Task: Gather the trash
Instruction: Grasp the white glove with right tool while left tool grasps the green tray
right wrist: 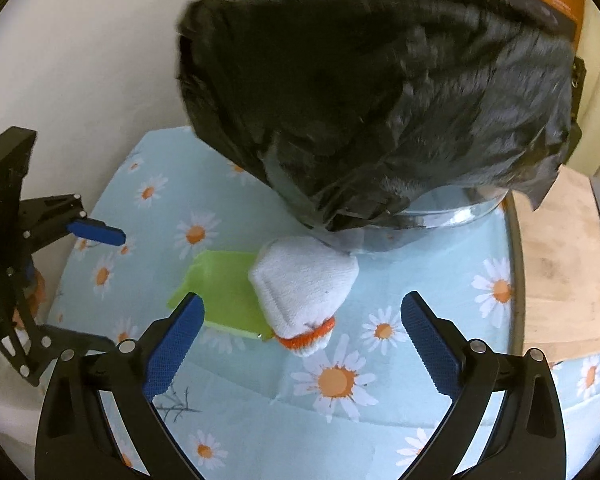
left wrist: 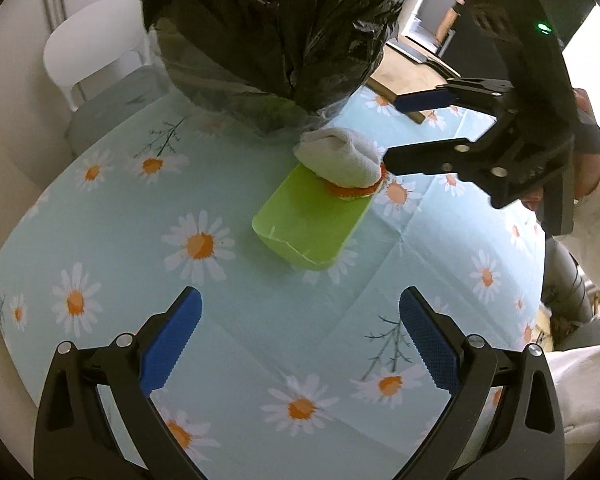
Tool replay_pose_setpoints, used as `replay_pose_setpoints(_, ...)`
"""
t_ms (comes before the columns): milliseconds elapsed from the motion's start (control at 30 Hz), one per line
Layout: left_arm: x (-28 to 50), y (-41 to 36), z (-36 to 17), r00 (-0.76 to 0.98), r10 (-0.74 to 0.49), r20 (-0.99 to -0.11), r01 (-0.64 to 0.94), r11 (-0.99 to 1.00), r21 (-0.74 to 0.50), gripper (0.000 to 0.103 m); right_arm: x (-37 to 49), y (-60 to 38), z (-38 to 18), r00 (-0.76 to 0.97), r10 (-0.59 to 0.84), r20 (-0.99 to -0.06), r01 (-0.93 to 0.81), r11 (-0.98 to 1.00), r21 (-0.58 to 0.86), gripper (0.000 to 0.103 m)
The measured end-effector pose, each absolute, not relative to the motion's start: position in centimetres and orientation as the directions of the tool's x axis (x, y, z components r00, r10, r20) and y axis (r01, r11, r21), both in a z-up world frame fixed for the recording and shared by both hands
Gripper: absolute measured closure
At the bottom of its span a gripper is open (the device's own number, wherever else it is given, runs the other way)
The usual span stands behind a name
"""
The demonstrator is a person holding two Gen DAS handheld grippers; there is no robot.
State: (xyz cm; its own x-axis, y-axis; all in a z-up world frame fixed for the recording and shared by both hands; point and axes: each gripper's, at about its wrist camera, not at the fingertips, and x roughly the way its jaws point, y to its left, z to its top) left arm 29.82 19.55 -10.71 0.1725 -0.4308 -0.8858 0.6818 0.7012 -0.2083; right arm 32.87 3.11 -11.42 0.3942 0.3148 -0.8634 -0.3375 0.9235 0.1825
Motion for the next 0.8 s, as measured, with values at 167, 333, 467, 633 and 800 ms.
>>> replay_pose_setpoints(167,31.1,19.0,-11.4,0.159,-0.430,-0.889,0.735,0.652,-0.185,0.006,34.0,3.4,-13.2,0.372,0.308,-0.876,-0.306,0.931,0.198,0.010)
replay_pose_setpoints(333,31.7,18.0,-12.3,0.139,-0.431,-0.892,0.777,0.605,-0.171,0.006,34.6,3.3,-14.7,0.340,0.344,-0.875,-0.276,0.926,0.257,0.063)
replay_pose_setpoints(467,32.2,17.3,-12.8,0.126,-0.435,-0.892,0.798,0.578,-0.169,0.006,34.2,3.7,-14.5,0.339,0.352,-0.872,-0.289,0.922,0.259,0.076)
replay_pose_setpoints(633,33.3,16.8,-13.1,0.095,-0.473,-0.876,0.799,0.561,-0.217,0.006,33.3,2.8,-13.7,0.335,0.355,-0.873,-0.272,0.923,0.271,0.079)
replay_pose_setpoints(800,34.3,16.0,-13.4,0.043,-0.512,-0.858,0.795,0.537,-0.280,0.006,31.6,0.3,-12.3,0.356,0.340,-0.870,-0.228,0.935,0.272,0.079)
